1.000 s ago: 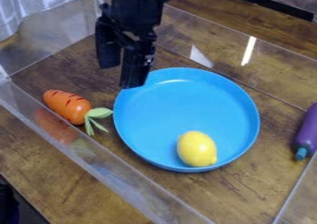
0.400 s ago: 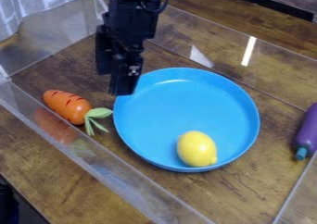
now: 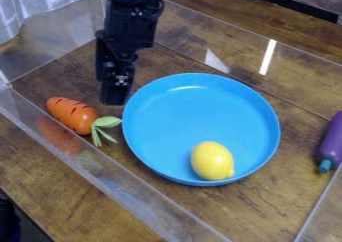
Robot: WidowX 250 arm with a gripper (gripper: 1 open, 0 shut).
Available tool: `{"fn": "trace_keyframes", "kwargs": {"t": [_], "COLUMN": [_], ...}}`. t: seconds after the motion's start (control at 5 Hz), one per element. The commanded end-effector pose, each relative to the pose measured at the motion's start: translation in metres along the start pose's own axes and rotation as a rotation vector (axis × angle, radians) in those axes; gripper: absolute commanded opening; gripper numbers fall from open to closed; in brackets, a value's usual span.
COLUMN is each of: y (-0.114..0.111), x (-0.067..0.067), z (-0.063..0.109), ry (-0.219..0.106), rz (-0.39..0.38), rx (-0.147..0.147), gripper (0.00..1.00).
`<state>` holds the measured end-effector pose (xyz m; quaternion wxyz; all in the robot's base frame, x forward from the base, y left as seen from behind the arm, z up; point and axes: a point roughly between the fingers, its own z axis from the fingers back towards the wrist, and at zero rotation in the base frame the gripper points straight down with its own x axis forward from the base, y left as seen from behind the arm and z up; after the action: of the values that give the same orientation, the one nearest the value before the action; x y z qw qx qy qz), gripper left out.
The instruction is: Put the carrot on the blue tray
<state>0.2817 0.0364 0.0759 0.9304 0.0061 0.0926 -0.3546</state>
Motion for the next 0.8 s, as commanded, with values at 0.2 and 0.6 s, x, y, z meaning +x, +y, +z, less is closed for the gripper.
{"fn": "trace_keyframes", "kwargs": {"t": [0.2, 0.6], "y": [0.02, 0.031], "x": [-0.016, -0.028], "z": [-0.005, -0.021], "ry": [-0.001, 0.008], "rz": [-0.104, -0.133], "rx": [0.047, 0.058], "gripper": [1.0, 1.0]}}
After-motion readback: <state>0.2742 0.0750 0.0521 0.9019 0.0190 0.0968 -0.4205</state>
